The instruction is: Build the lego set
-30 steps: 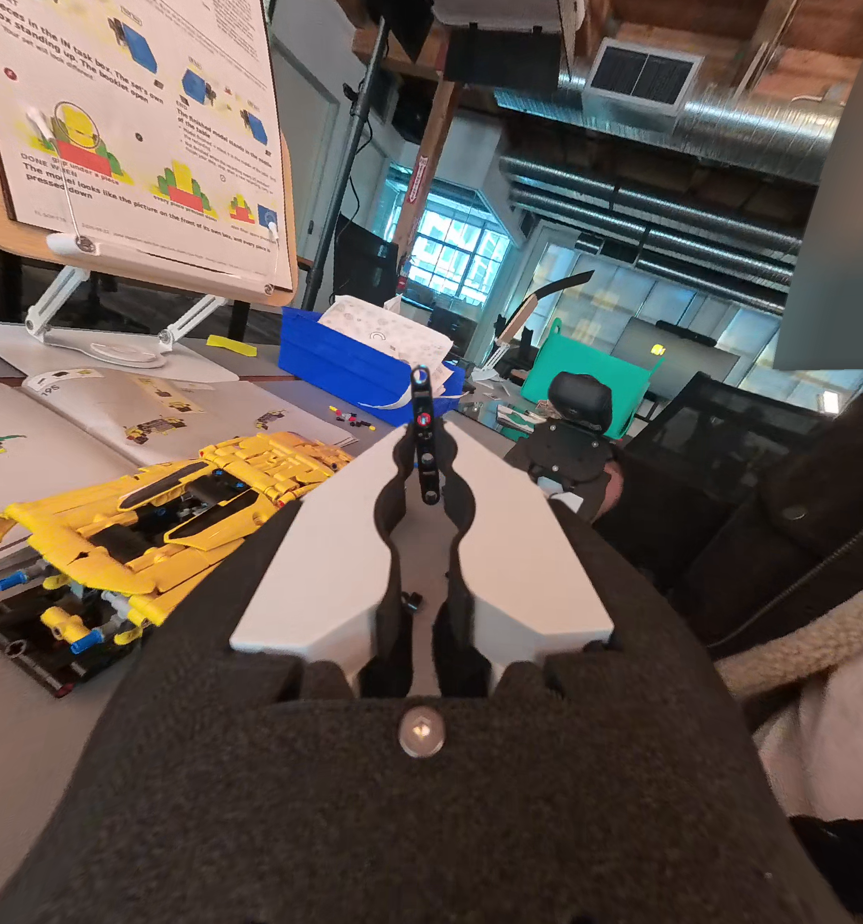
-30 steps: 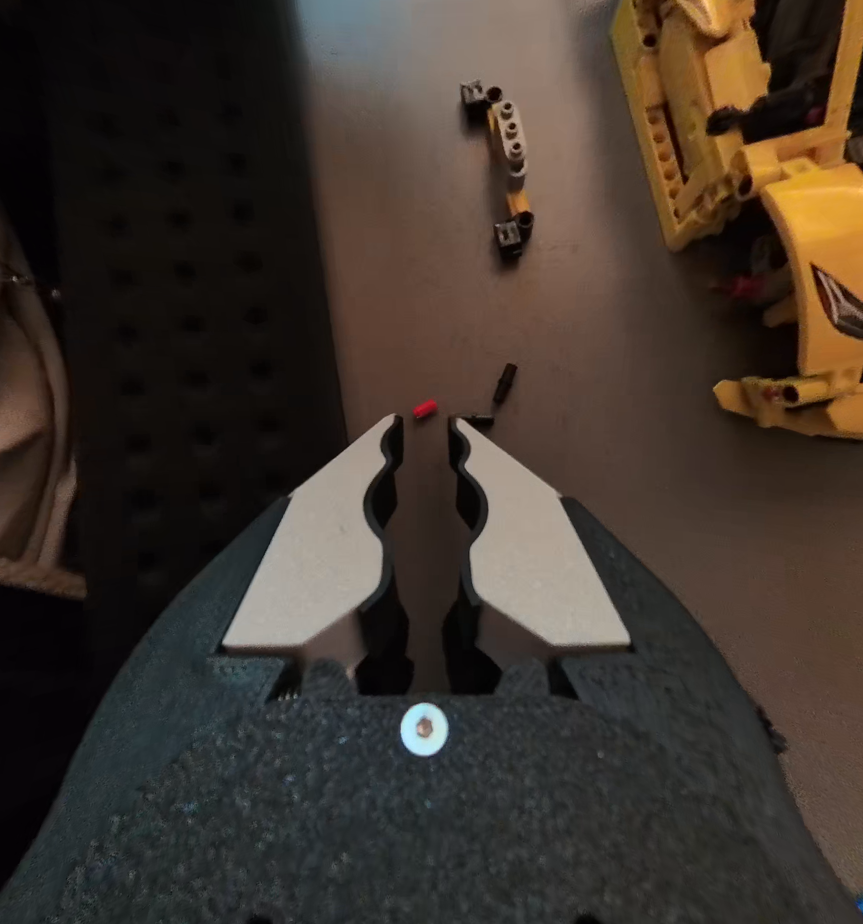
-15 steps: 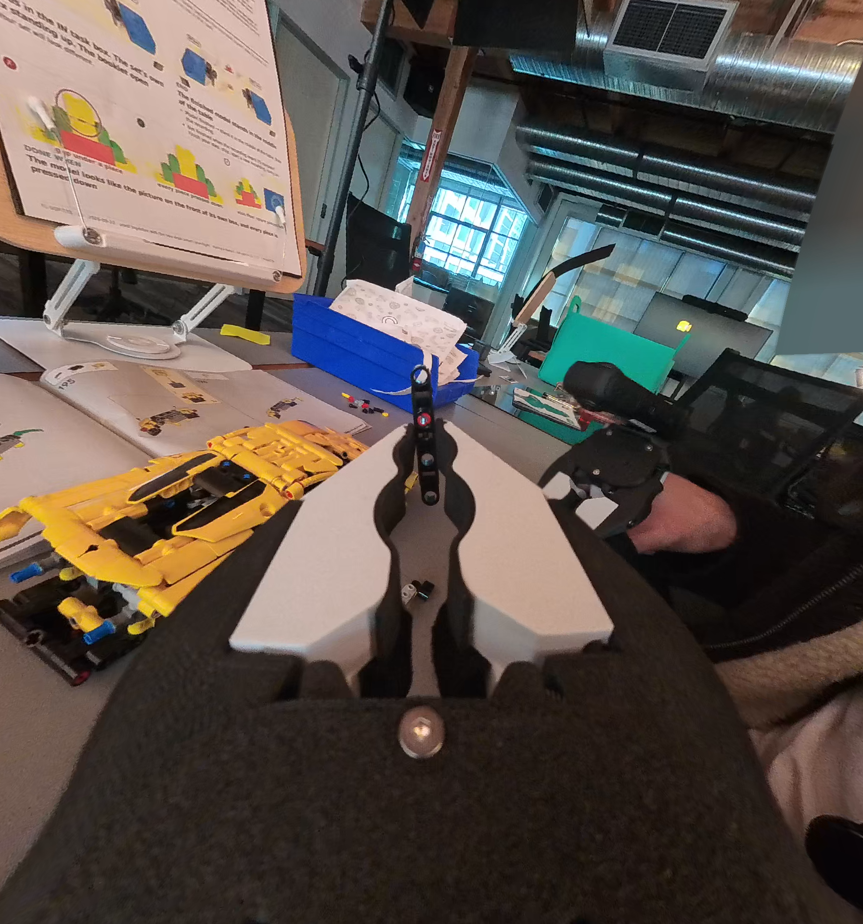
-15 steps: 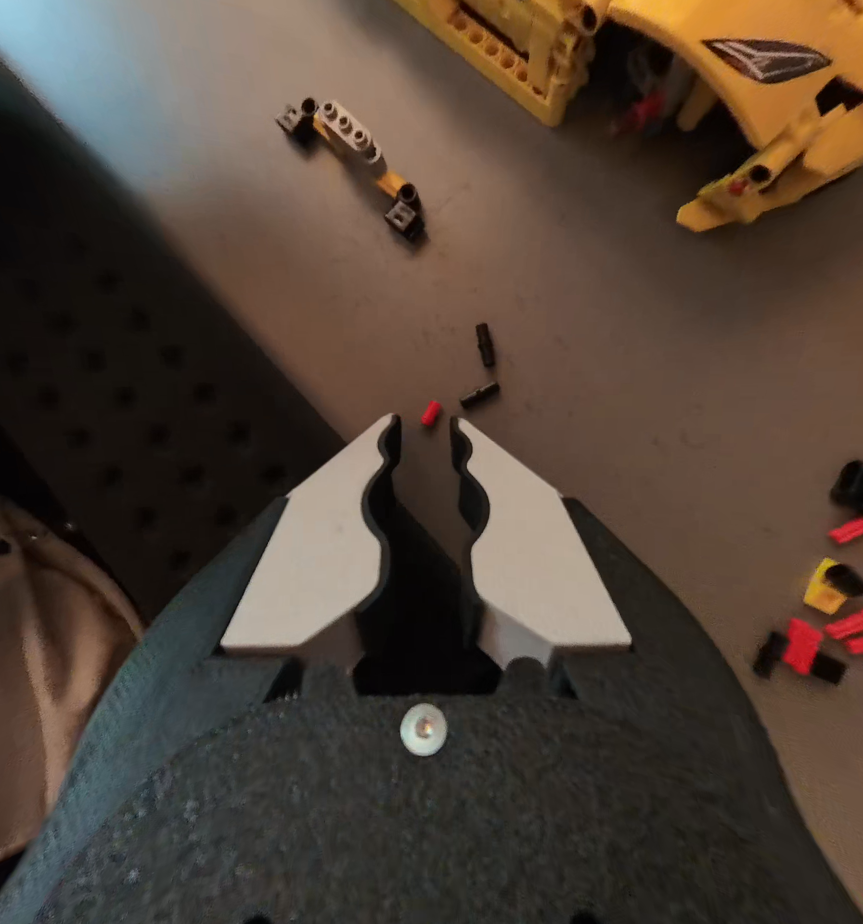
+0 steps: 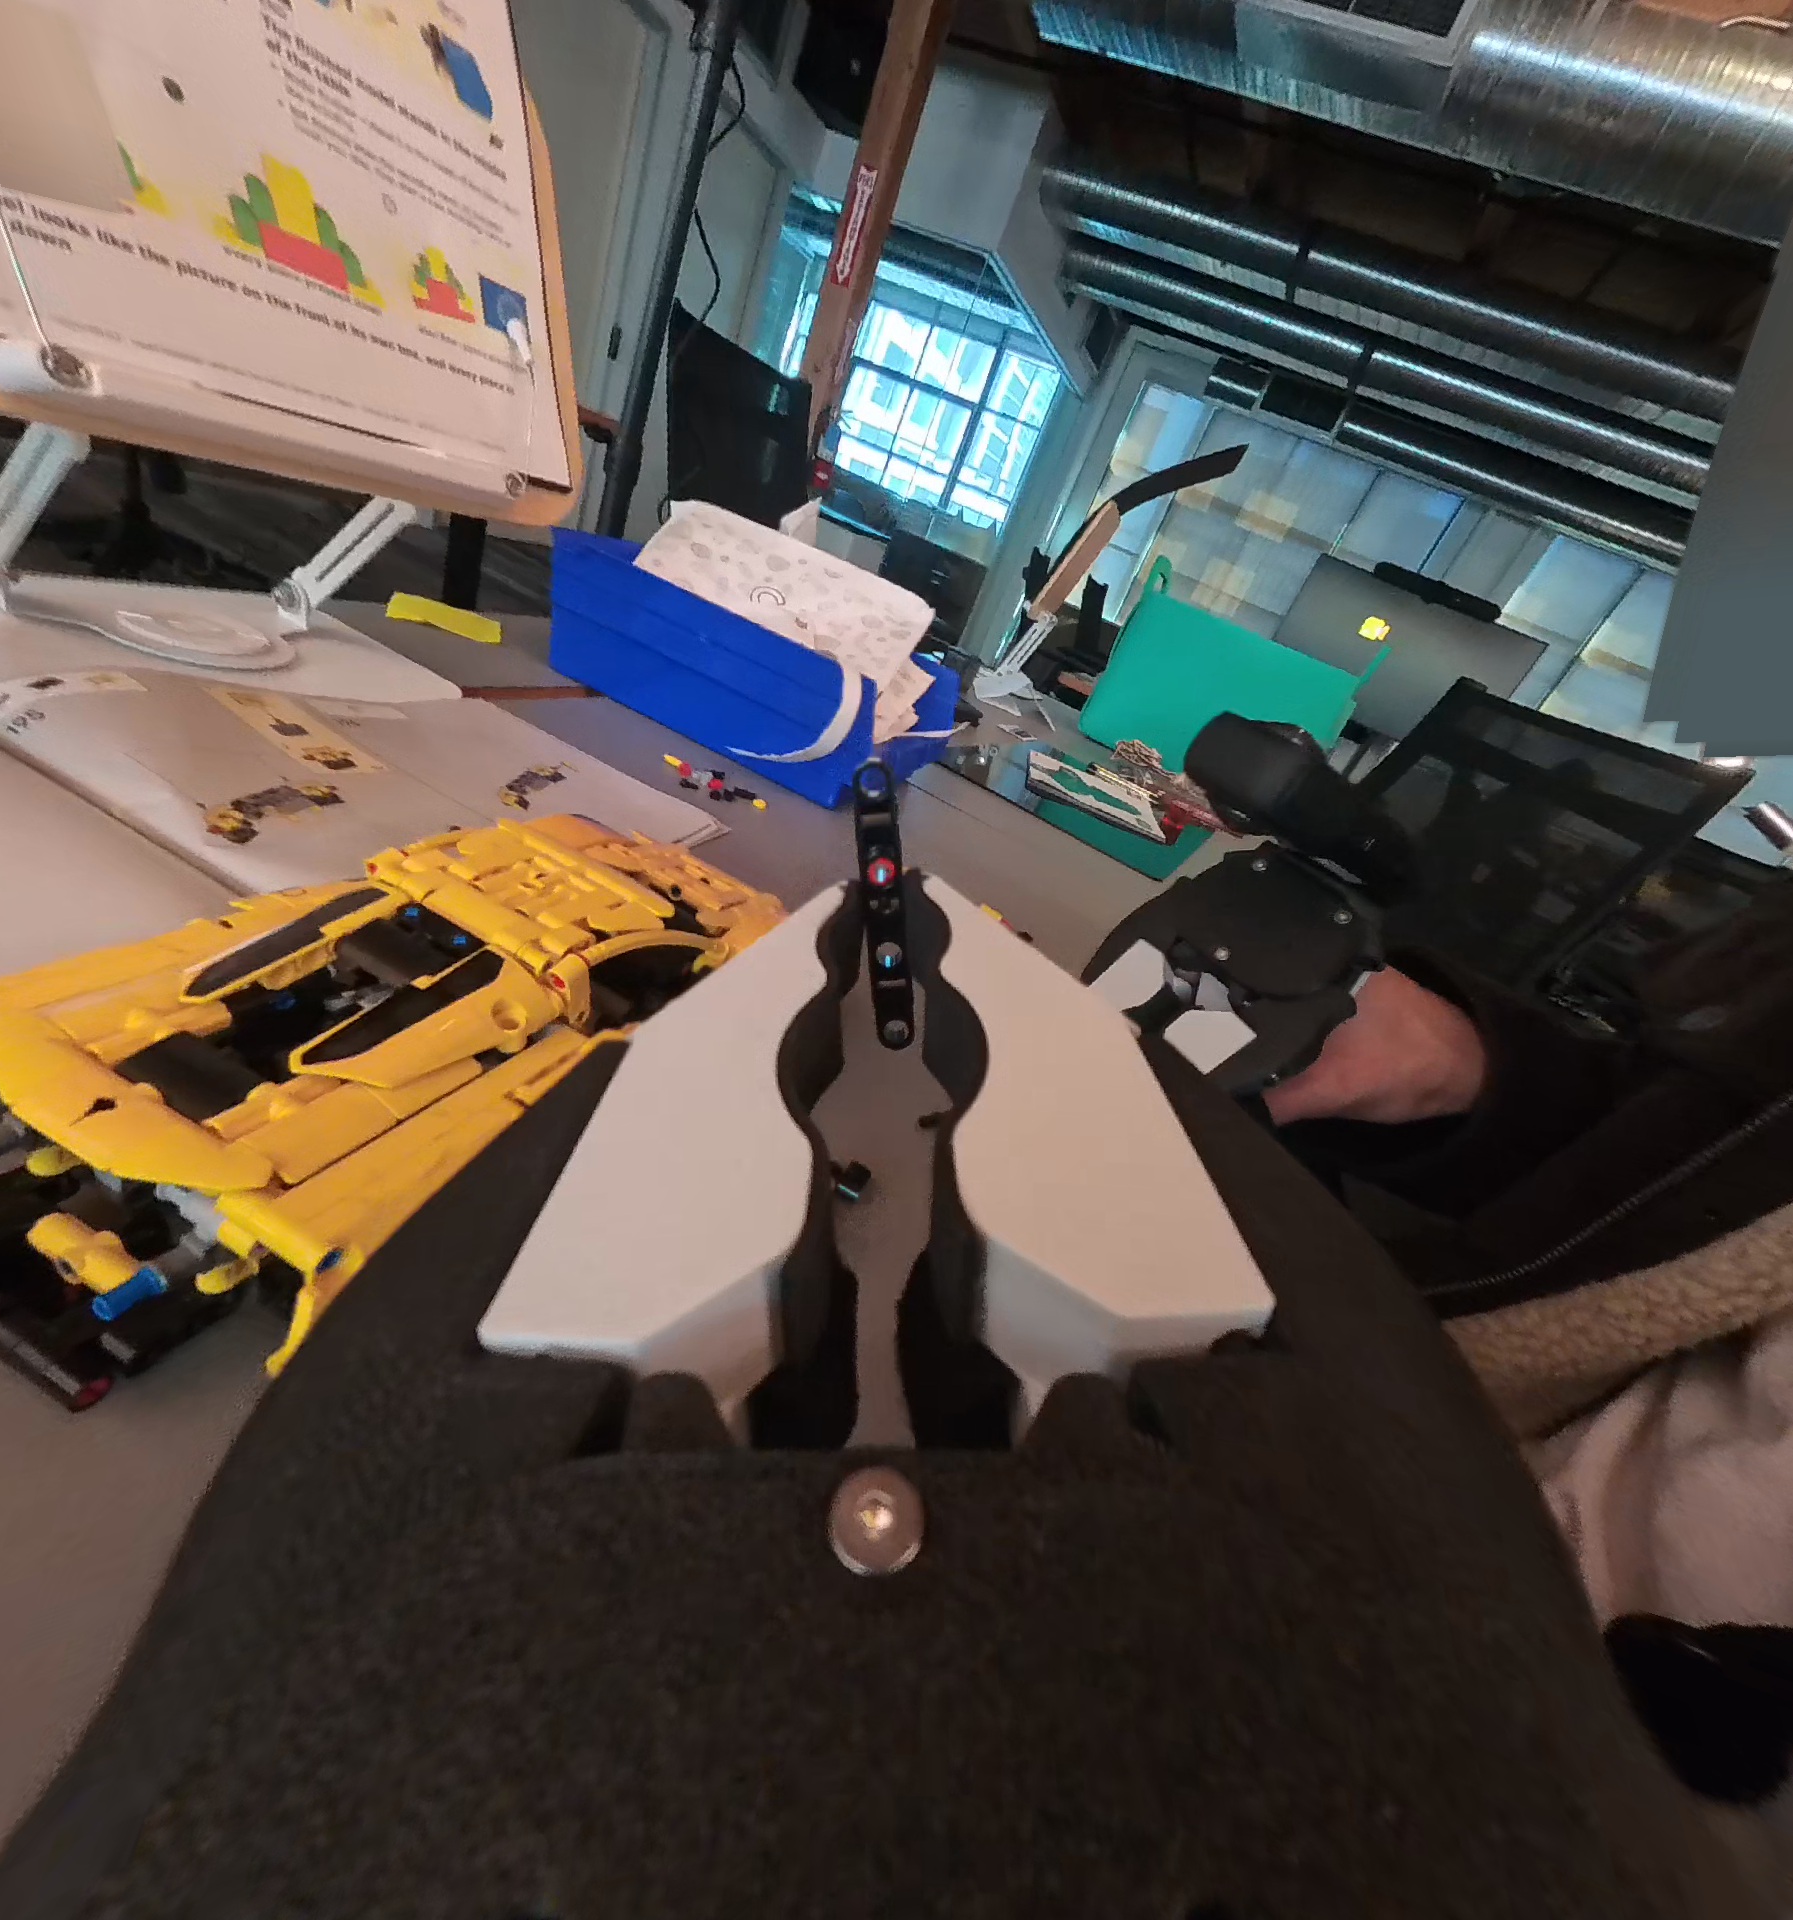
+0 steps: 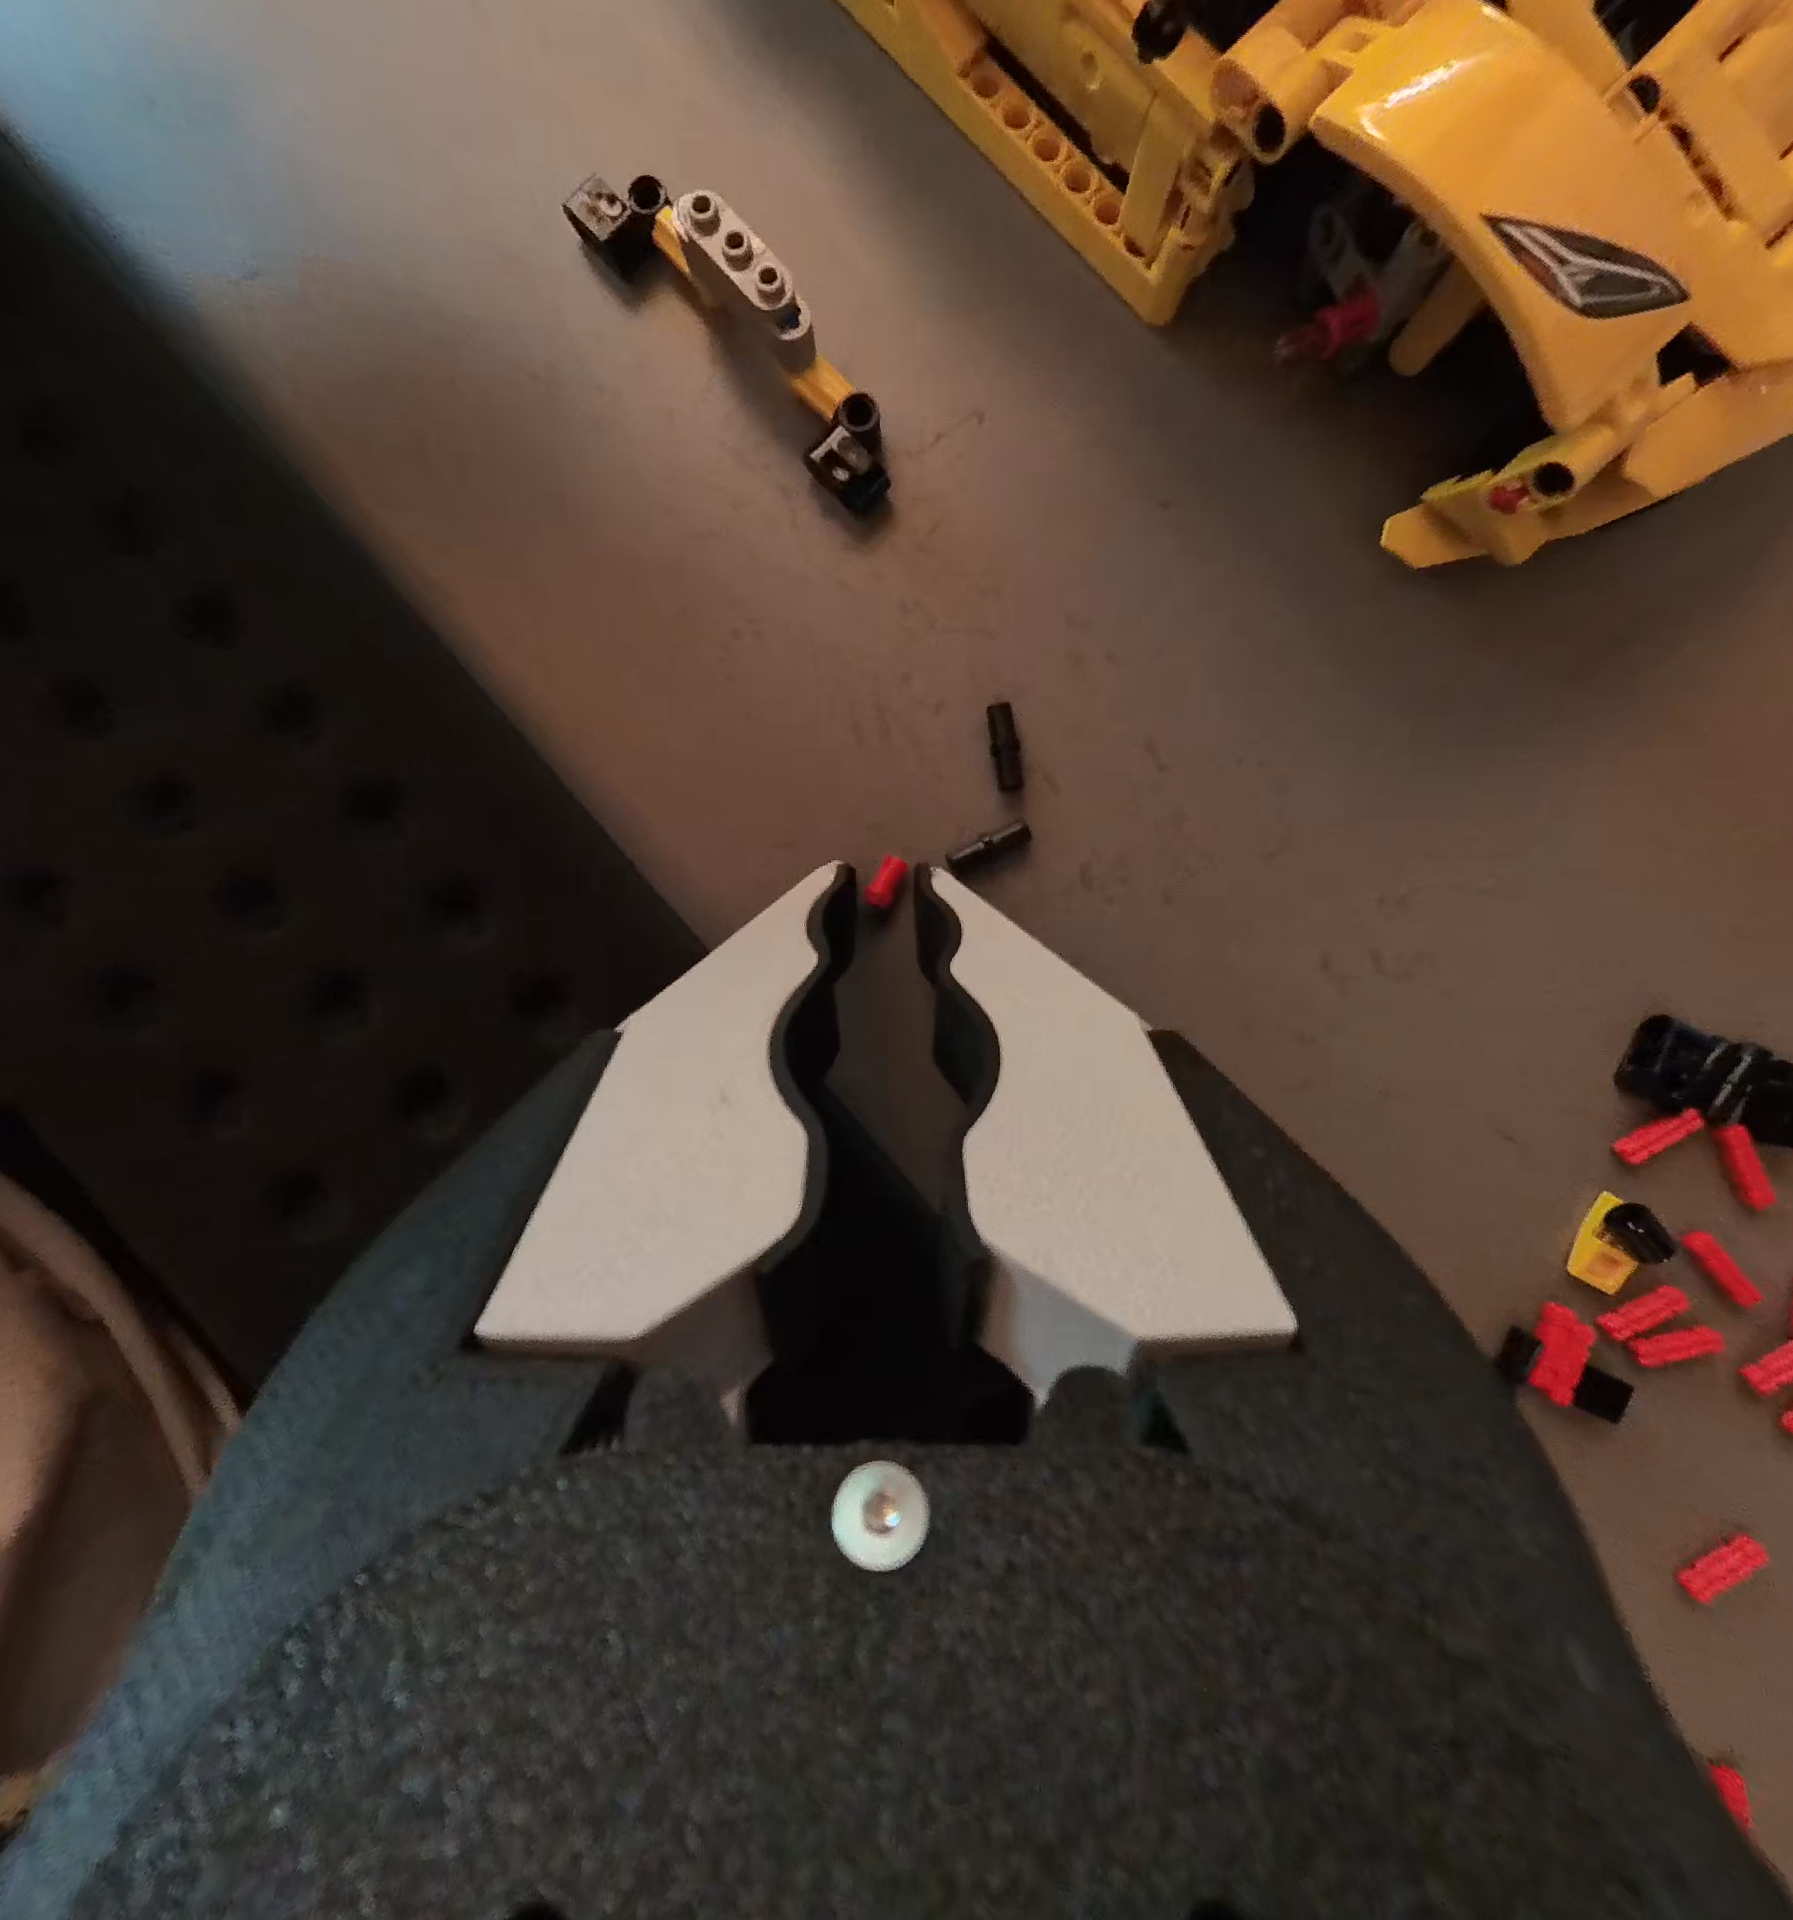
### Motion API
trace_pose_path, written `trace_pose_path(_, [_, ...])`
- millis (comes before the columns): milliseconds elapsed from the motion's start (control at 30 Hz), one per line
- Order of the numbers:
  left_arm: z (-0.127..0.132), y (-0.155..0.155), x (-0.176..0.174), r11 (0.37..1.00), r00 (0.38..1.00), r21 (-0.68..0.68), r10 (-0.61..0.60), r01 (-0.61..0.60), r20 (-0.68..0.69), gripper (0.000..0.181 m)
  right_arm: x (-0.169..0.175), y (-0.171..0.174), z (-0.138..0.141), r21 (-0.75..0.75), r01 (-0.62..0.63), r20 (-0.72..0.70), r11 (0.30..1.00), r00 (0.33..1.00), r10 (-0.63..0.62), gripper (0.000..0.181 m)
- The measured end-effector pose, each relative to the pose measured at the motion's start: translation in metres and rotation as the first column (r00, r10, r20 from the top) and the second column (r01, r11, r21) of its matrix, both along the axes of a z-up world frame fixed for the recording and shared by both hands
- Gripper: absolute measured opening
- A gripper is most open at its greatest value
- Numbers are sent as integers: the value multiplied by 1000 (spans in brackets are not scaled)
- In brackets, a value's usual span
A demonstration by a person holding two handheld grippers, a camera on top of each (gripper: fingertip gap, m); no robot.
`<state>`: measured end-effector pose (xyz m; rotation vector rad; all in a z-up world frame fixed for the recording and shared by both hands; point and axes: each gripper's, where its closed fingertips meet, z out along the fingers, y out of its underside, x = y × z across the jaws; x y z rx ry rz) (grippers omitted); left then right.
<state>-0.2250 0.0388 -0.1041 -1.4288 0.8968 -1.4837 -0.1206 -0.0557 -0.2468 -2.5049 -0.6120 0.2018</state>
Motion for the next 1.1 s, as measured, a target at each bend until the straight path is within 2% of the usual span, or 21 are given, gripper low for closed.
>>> trace_pose_path(367, [9, 5, -8, 990, 994, -135, -36, 51, 107, 7, 0, -1, 0, 1, 13, 4, 1000, 1000, -13, 5])
trace_pose_path(500, [15, 9, -14, 972, 981, -217, -53, 94, 188, 7, -11, 1, 5, 49, -121, -28, 991, 992, 122, 4])
trace_pose_path(567, [17, 13, -17, 955, 971, -268, -63, 126, 232, 7, -21, 16, 27, 186, -195, -55, 963, 976, 209, 4])
trace_pose_path(600, [18, 14, -19, 946, 964, -289, -71, 146, 255, 7, -27, 26, 43, 278, -238, -49, 931, 964, 261, 4])
trace_pose_path(633, [20, 15, -20, 939, 958, -303, -78, 163, 276, 7, -37, 35, 63, 381, -313, -18, 870, 938, 345, 4])
trace_pose_path(667, [21, 15, -20, 935, 954, -308, -83, 174, 287, 7, -45, 43, 80, 469, -392, 76, 791, 911, 406, 4])
trace_pose_path(733, [21, 14, -19, 936, 956, -304, -93, 179, 279, 7, -60, 60, 102, 534, -535, 289, 655, 843, 453, 4])
trace_pose_path(767, [21, 11, -19, 938, 955, -293, -104, 188, 279, 7, -73, 64, 111, 538, -581, 315, 611, 811, 493, 4])
trace_pose_path(833, [23, 7, -18, 947, 955, -261, -116, 189, 271, 7, -92, 78, 128, 566, -585, 299, 580, 802, 517, 4])
trace_pose_path(933, [20, 7, -16, 945, 959, -268, -117, 188, 258, 7, -103, 91, 147, 610, -677, 533, 411, 735, 419, 3])
trace_pose_path(1000, [19, 8, -15, 937, 959, -290, -118, 194, 259, 7, -111, 93, 147, 598, -707, 599, 377, 707, 377, 3])
trace_pose_path(1100, [19, 8, -13, 932, 957, -296, -130, 207, 259, 7, -113, 100, 143, 574, -727, 660, 378, 683, 312, 3])
